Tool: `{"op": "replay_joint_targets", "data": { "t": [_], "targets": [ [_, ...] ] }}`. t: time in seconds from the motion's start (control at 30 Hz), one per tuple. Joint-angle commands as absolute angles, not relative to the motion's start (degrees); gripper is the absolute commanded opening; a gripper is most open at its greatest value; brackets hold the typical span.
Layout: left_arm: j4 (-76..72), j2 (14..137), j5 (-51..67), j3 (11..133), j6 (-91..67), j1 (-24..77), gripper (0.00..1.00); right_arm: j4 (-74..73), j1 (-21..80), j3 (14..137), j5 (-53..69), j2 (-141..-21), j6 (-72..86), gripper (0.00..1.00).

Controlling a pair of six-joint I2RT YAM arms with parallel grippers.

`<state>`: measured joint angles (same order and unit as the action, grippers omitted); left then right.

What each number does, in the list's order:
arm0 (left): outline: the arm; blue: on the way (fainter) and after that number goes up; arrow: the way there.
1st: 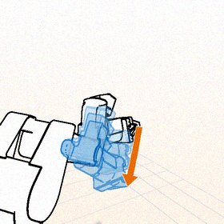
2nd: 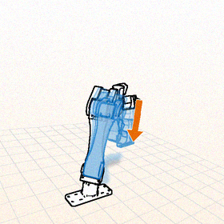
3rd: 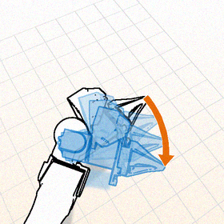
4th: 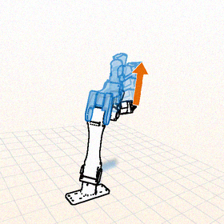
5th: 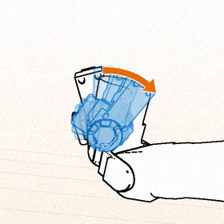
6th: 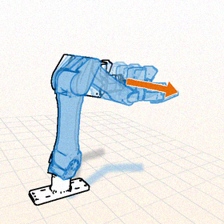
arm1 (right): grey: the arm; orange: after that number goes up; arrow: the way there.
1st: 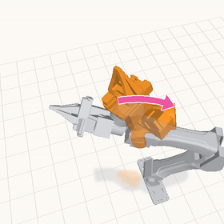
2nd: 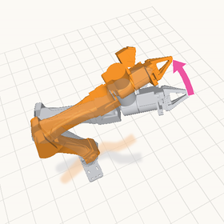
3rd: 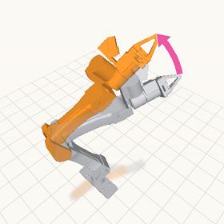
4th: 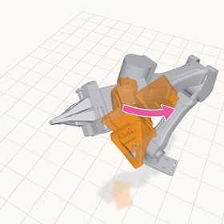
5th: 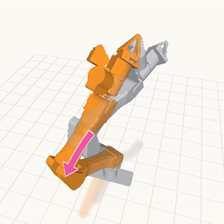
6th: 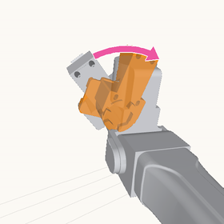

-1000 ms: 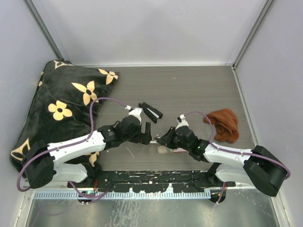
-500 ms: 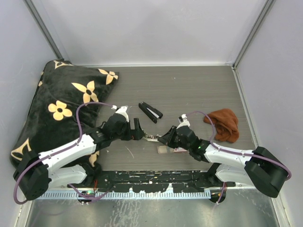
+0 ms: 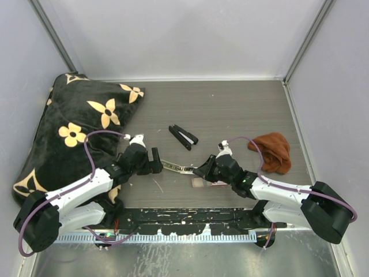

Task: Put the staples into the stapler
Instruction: Open the stapler at the center of the board.

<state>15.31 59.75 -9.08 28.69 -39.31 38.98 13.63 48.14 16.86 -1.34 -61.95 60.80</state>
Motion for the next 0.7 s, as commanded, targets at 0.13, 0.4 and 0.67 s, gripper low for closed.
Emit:
{"op": "replay_joint_targets", "data": {
  "t": [0.13,0.4,0.67],
  "targets": [
    [3.87,58.07,-1.43,28.92,-37.62,38.92,0.98,16.17,48.67,17.31,0.53,-62.14,61.61,0.01],
    [1.17,54.32,-0.69,27.58,-38.02,38.64,0.98,16.32,48.67,17.35,0.6,-61.79,61.71,0.01],
    [-0.65,56.1,1.66,23.9,-40.91,37.22,0.95,16.52,48.63,16.91,0.62,-61.62,62.25,0.01]
  ]
}}
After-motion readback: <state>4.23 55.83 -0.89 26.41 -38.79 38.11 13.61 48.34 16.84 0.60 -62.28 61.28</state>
